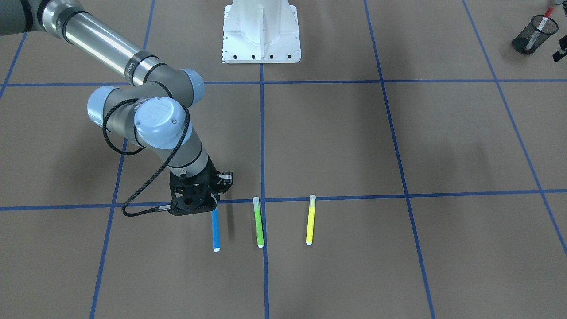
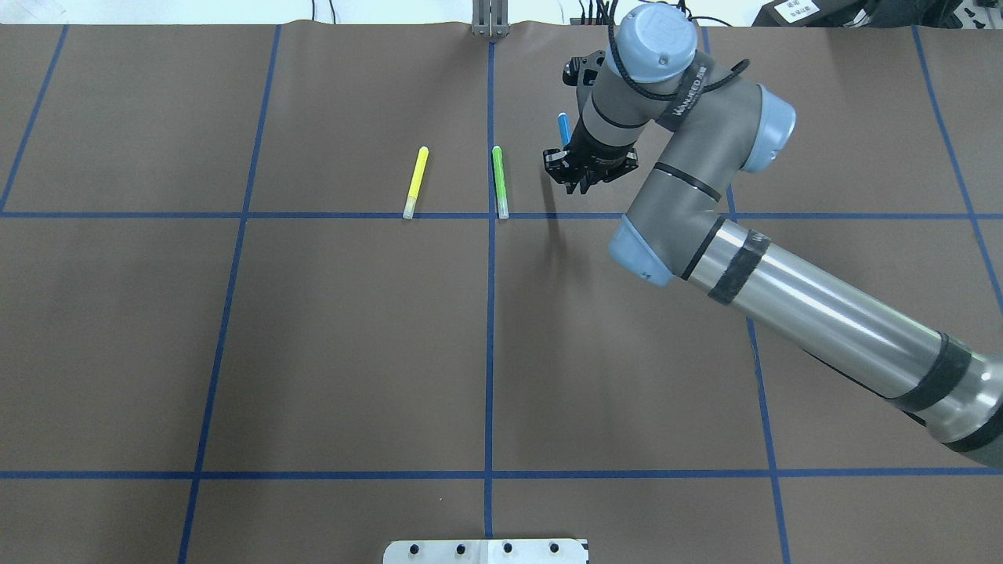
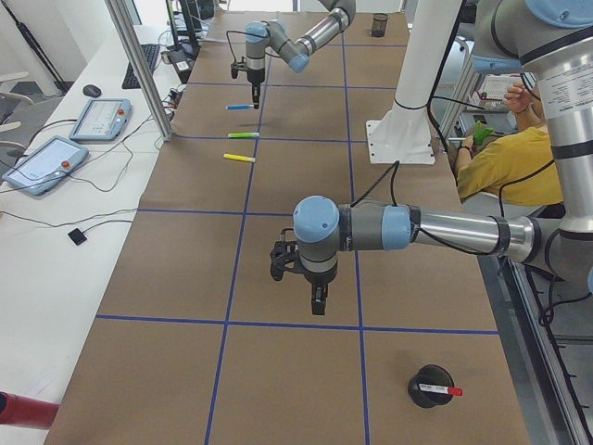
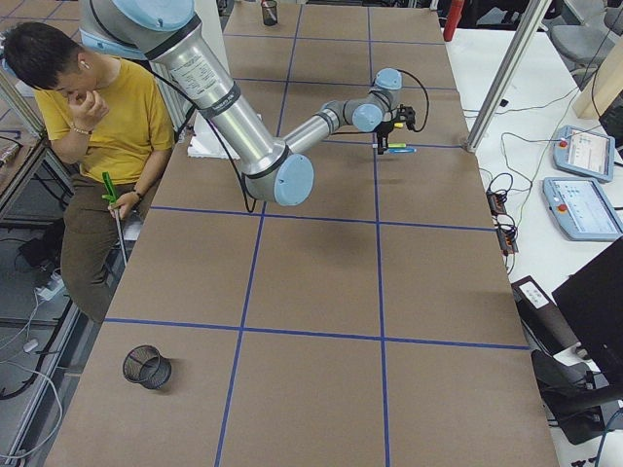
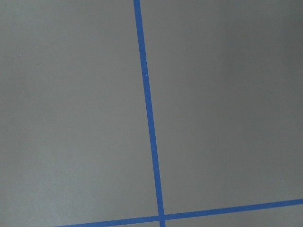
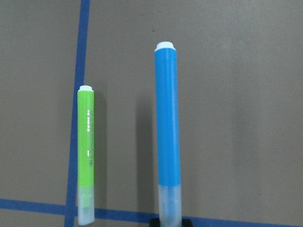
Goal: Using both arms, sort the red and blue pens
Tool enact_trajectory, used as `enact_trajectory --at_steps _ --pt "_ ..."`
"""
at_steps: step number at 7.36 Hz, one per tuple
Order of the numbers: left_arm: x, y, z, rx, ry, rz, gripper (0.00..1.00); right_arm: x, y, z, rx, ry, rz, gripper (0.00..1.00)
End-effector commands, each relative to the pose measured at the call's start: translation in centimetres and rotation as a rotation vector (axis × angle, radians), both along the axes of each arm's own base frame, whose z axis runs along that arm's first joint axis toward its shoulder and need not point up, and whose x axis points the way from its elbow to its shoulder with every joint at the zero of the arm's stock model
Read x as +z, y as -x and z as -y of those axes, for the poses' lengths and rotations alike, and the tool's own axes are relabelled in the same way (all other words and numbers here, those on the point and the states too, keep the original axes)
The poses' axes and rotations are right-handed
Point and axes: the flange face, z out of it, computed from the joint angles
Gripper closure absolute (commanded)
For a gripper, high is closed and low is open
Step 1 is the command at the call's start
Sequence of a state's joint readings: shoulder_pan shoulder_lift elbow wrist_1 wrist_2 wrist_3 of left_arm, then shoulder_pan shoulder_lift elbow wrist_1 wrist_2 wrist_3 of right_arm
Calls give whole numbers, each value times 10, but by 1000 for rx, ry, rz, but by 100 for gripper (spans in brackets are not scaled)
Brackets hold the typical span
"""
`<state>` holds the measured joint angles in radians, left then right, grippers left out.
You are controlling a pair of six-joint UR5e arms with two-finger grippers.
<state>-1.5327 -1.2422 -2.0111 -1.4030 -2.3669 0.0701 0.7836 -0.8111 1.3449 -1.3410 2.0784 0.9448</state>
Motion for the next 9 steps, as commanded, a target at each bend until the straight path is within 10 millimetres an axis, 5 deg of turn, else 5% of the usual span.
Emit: enact_trajectory --at_steps 1,4,7,9 --pt "-6 0 9 -20 3 1 0 13 -65 -20 -52 -16 -15 100" --pt "-6 0 12 -21 0 1 0 55 -175 -80 -145 -82 -87 100" --pt "-9 -1 18 -20 -37 -1 0 136 -285 -161 -219 -115 -168 100" --pt "0 0 22 -18 -77 -3 0 184 -363 -194 -278 -137 -185 100"
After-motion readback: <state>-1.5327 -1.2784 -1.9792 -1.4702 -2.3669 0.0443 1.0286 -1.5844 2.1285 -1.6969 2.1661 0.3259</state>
